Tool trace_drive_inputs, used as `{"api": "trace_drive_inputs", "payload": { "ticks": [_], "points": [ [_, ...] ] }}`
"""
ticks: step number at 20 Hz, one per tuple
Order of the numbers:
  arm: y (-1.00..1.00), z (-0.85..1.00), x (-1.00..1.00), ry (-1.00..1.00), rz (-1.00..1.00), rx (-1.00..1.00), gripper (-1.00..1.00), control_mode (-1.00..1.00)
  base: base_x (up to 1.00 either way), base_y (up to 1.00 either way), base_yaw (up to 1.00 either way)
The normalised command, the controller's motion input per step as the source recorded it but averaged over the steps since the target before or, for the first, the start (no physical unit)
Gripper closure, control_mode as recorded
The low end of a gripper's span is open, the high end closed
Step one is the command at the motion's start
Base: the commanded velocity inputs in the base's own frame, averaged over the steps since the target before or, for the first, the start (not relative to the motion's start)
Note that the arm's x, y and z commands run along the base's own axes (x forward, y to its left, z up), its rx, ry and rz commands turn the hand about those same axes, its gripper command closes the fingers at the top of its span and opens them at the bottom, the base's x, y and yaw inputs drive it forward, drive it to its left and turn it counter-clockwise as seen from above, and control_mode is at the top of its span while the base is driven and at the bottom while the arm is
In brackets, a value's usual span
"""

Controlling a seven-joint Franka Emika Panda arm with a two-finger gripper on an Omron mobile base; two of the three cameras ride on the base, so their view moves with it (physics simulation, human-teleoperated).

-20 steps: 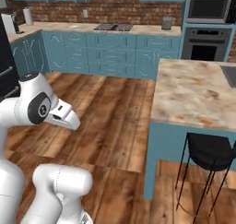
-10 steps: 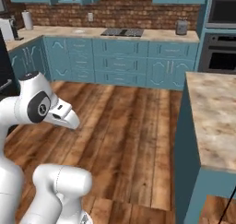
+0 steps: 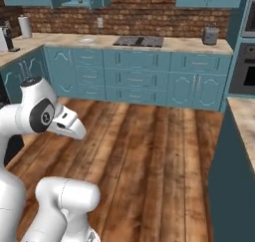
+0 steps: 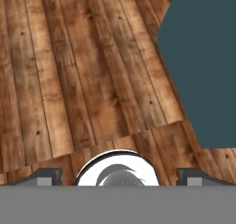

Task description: Move the hot dog bun to the plate on the dining table and place the condiment next to that plate. Then navigate to the fridge and take the sausage and place it on the plate as well.

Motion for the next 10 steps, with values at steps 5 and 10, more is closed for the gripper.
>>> {"api": "trace_drive_inputs", "payload": {
  "ticks": [5,10],
  "points": [
    [0.00,0.00,0.00,0.00,0.00,0.00,-1.00,1.00,1.00,0.47,0.00],
    [0.00,0.00,0.00,0.00,0.00,0.00,-1.00,1.00,1.00,0.41,0.00]
  ]
}}
